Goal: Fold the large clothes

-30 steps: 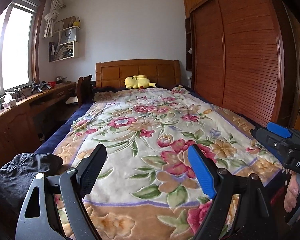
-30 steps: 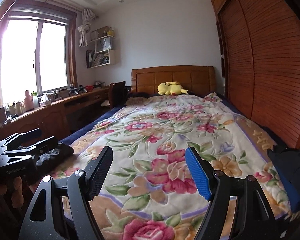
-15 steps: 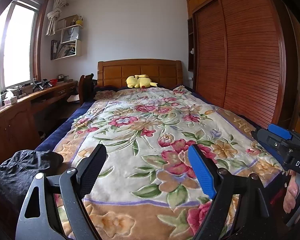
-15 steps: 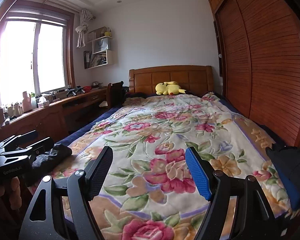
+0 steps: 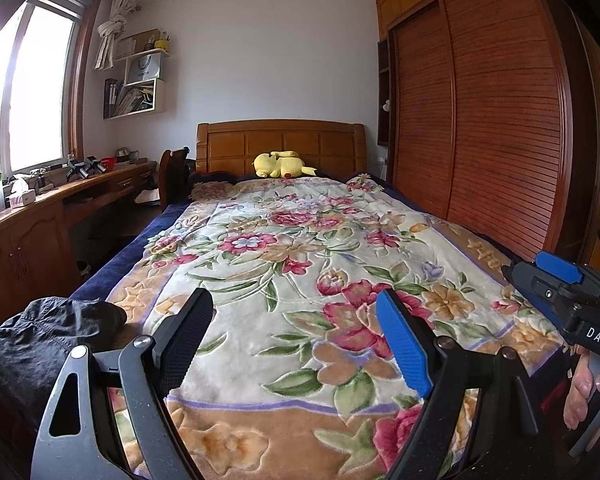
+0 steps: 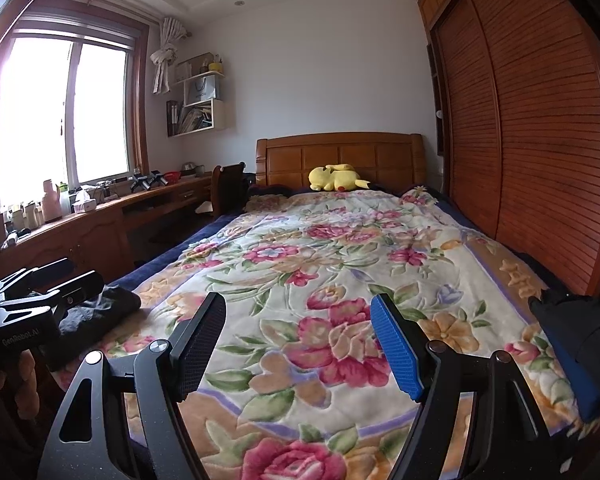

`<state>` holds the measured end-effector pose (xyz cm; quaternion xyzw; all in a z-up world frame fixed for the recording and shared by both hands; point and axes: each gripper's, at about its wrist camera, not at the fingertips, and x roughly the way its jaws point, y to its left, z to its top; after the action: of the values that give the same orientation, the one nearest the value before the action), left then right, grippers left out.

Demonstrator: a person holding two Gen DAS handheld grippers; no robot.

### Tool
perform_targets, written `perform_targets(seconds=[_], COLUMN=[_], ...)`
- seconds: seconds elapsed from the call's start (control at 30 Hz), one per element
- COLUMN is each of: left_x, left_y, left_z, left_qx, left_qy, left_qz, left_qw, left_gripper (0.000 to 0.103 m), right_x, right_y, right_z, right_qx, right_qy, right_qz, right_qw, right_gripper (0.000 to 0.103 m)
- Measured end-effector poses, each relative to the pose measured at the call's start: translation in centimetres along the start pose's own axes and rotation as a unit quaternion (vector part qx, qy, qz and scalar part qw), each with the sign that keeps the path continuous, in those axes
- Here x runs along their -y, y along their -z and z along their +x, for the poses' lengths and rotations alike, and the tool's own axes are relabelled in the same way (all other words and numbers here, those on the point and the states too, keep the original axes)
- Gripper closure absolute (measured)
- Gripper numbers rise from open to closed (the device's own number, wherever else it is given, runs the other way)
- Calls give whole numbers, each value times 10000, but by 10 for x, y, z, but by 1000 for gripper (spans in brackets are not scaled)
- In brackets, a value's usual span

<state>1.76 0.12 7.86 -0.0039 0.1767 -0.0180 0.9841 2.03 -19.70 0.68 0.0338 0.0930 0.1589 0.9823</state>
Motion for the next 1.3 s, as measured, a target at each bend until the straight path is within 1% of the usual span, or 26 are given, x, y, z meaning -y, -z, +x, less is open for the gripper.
perform_targets(seconds=[0.3,0.6,1.3], left_x=[0,6,3], left_y=[0,-3,-3], left_z=[-1,7,5], left_qx=[24,-29,-12], left_qy=[1,-50,-45], left_qz=[-22,-28,-43], left_qw=[10000,10000,10000], left_gripper=[19,19,19], right_x=[1,4,3], right_y=[0,0,2], right_z=[1,1,1], right_qx=[3,2,11], right_qy=[-33,-56,-66], right_qz=[1,3,-1], right_qw=[10000,10000,10000], right_gripper=[26,26,26])
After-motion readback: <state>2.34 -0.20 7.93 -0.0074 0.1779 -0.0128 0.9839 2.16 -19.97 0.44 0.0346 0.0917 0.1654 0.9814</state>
